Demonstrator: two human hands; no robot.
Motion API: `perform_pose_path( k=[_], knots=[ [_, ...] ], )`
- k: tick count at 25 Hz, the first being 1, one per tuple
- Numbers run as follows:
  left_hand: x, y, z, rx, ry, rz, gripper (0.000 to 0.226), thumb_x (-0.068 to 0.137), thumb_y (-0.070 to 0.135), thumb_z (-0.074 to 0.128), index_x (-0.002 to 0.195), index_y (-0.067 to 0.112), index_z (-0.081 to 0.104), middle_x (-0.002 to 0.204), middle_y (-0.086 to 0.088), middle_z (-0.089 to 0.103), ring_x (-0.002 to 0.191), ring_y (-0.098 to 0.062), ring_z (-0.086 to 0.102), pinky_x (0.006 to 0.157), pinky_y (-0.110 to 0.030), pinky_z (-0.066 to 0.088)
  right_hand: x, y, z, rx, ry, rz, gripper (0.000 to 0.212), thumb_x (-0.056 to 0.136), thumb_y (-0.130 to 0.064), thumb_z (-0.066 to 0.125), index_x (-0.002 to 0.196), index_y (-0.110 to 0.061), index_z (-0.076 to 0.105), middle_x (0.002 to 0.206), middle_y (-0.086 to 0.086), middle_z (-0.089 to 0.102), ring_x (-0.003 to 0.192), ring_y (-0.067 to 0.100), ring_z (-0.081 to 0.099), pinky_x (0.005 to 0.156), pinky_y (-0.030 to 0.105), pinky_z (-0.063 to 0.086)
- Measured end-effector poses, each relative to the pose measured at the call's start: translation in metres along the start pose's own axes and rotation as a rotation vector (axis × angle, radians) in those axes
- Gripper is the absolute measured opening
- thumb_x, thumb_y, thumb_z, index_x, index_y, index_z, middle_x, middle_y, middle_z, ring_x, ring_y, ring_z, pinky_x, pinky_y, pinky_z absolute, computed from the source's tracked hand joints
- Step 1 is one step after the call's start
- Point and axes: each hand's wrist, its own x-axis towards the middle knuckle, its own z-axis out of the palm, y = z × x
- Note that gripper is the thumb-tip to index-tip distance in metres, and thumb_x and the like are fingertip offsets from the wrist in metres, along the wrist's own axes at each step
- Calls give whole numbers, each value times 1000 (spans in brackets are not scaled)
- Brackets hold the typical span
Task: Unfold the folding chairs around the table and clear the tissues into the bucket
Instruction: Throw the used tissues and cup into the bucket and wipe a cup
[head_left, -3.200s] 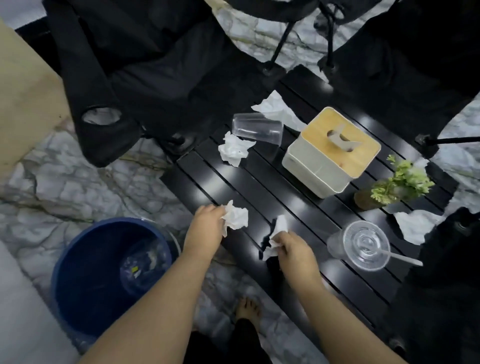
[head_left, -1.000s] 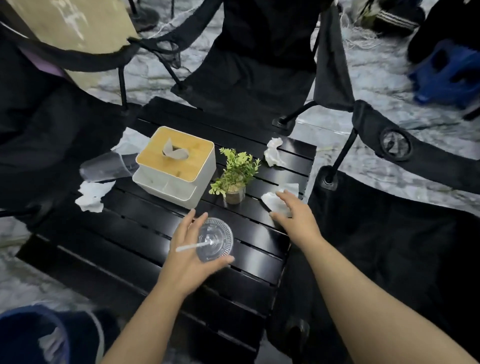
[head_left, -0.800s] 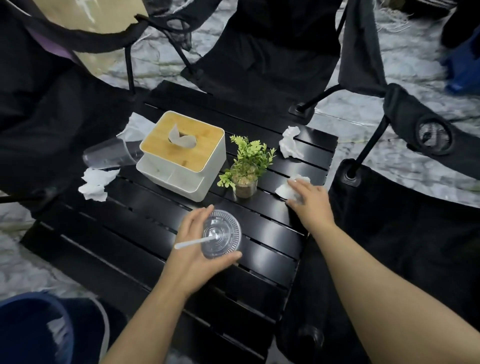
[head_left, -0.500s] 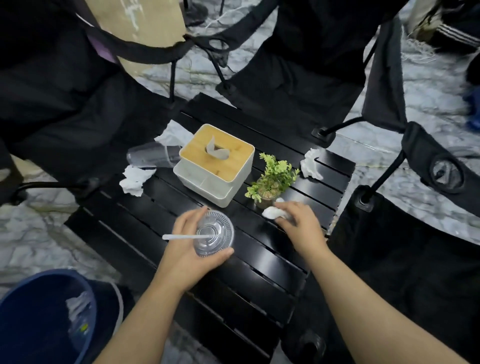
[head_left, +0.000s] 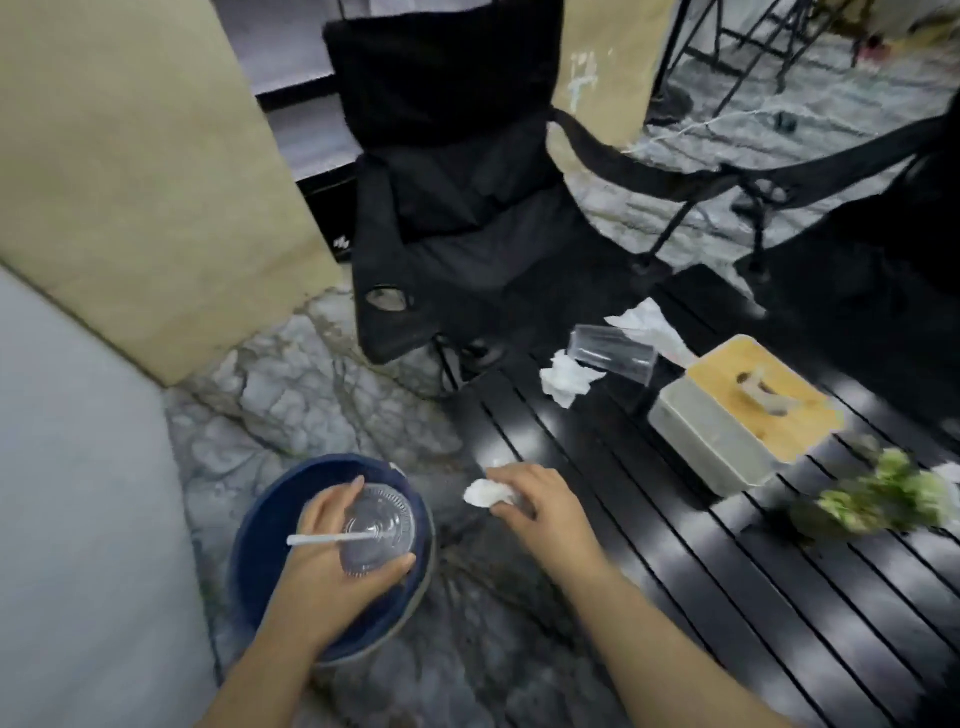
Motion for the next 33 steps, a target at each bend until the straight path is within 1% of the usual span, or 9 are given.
perform_pose_path(
  k=[3, 8, 11, 13, 16, 19, 24, 30, 33],
  knots=[
    [11, -92, -45, -30, 91, -157, 90, 55, 44, 83, 133, 32, 38, 137, 7, 33, 127, -16, 38, 106, -37, 36, 39, -24, 102, -44, -189, 18, 32, 84, -10, 64, 115, -18, 64, 117, 1, 64, 109, 19, 51, 85, 14, 31],
    [47, -200, -41, -57, 87, -276, 90, 63, 40, 81, 139, 24, 36, 145, 2, 27, 133, -16, 33, 106, -29, 30, 77, -14, 241, -138, -422, 200, 30, 87, -9, 60, 116, -13, 61, 120, 8, 59, 114, 24, 51, 89, 21, 36],
    [69, -236, -30, -74, 23, -317, 101, 60, 52, 78, 143, 27, 27, 150, 5, 23, 139, -16, 26, 110, -33, 28, 87, 5, 277, -239, -577, 327, 65, 82, -18, 70, 141, -19, 40, 146, 6, 41, 132, 24, 40, 109, 28, 31],
    [77, -251, -28, -6, -54, -348, 115, 53, 67, 72, 146, 33, 13, 156, 6, 13, 144, -17, 14, 115, -40, 23, 89, 9, 279, -204, -610, 368, 83, 80, -19, 74, 147, -25, 26, 155, 2, 25, 140, 23, 29, 115, 33, 28],
    [77, -251, -35, 16, -122, -386, 118, 51, 73, 65, 146, 37, 3, 158, 10, 2, 145, -15, 4, 116, -43, 18, 89, 3, 259, -118, -536, 399, 84, 83, -20, 72, 149, -28, 20, 158, -2, 18, 143, 19, 24, 116, 32, 28],
    [74, -217, -41, -48, -122, -320, 102, 62, 66, 61, 145, 37, 9, 157, 11, 4, 144, -12, 6, 116, -40, 18, 84, -12, 217, -22, -446, 397, 76, 86, -19, 69, 147, -27, 24, 154, -2, 25, 139, 16, 30, 112, 28, 30],
    [80, -109, -34, -29, -84, -74, 71, 83, 43, 61, 142, 37, 21, 154, 10, 18, 140, -11, 20, 110, -35, 27, 66, -37, 119, 13, -253, 348, 68, 86, -23, 68, 143, -29, 33, 146, -5, 38, 134, 13, 36, 107, 24, 32],
    [88, 48, 12, -43, -122, 151, 53, 87, 35, 58, 135, 33, 35, 139, 12, 34, 130, -9, 33, 104, -28, 31, 42, -27, -42, 54, -42, 314, 63, 83, -22, 70, 138, -30, 41, 140, -7, 46, 131, 9, 41, 108, 28, 38],
    [90, 100, 44, -44, -110, 236, 51, 88, 30, 59, 135, 29, 38, 135, 13, 36, 124, -2, 33, 101, -20, 27, 36, -8, -103, 26, 50, 323, 61, 84, -22, 69, 137, -30, 41, 131, -12, 47, 125, 4, 42, 105, 24, 36]
  ],
)
